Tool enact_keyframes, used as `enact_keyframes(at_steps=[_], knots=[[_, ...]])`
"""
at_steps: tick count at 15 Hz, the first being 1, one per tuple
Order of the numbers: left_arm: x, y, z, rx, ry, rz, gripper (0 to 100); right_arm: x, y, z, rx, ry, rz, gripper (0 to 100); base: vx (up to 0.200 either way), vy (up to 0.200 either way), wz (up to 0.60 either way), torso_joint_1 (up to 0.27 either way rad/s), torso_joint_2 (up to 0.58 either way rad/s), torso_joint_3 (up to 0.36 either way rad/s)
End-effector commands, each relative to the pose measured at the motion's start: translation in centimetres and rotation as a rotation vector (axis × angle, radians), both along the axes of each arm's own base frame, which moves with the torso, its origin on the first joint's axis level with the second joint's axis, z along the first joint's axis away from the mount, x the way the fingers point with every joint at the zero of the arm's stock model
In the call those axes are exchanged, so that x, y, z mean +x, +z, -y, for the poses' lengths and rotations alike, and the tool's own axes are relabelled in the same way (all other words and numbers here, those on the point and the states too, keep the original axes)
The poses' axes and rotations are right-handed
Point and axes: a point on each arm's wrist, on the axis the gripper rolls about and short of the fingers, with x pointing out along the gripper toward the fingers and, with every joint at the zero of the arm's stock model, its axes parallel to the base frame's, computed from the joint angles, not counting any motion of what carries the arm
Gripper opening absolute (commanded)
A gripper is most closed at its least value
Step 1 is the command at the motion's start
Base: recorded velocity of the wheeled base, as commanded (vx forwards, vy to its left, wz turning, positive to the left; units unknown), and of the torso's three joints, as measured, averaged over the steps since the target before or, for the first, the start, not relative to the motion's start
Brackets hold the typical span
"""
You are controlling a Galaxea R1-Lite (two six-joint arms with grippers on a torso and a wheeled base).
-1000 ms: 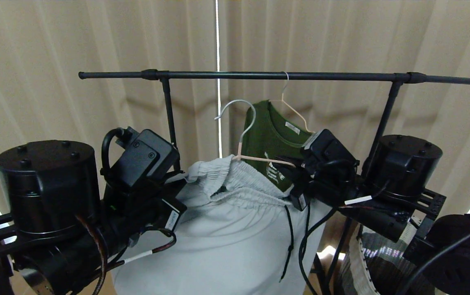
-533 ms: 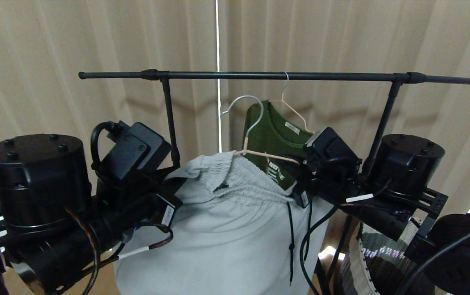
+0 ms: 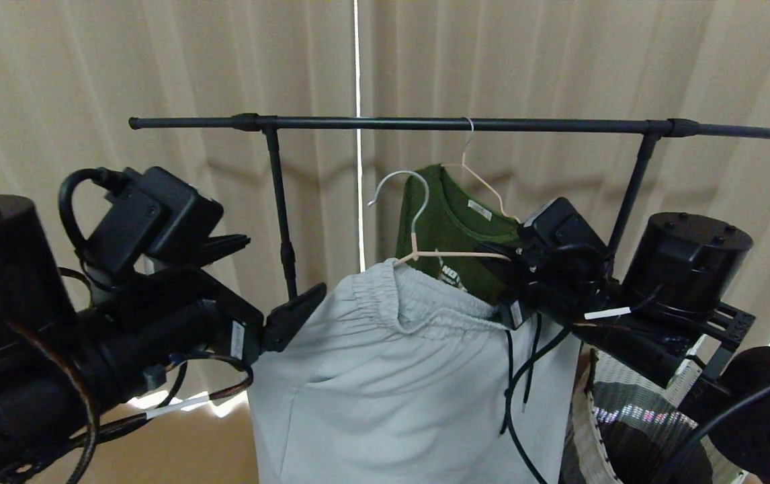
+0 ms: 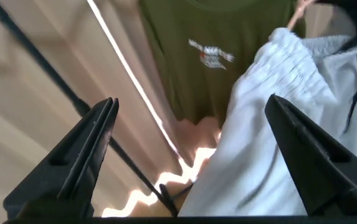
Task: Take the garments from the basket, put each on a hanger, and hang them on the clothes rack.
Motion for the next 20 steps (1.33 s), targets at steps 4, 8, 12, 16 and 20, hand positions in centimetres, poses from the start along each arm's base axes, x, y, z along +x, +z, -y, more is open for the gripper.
enact_keyframes(at_steps=[4, 8, 12, 16, 20], knots=[[-2.1, -0.5, -3.7, -0.014, 0.076, 0.015, 100, -1.3, 0.3, 3.0, 0.004, -0.078, -0.002, 0, 0.0, 0.0, 0.0, 0.0, 0.0, 0.0], [-2.1, -3.3, -4.1, 0.037, 0.021, -0.079, 100, -2.1, 0.9, 3.7, 0.079, -0.092, -0.022, 0, 0.0, 0.0, 0.0, 0.0, 0.0, 0.0], [-2.2, -5.5, -2.8, 0.078, -0.116, -0.166, 100, -2.7, 1.8, 4.1, 0.107, -0.091, 0.001, 0, 0.0, 0.0, 0.0, 0.0, 0.0, 0.0], [-1.5, -7.1, -1.9, 0.122, -0.13, -0.238, 100, -3.0, 2.3, 4.0, 0.119, -0.073, 0.017, 0, 0.0, 0.0, 0.0, 0.0, 0.0, 0.0], [-0.2, -8.3, -1.5, 0.135, -0.104, -0.266, 100, -3.6, 2.8, 3.8, 0.13, -0.05, 0.03, 0, 0.0, 0.0, 0.0, 0.0, 0.0, 0.0]])
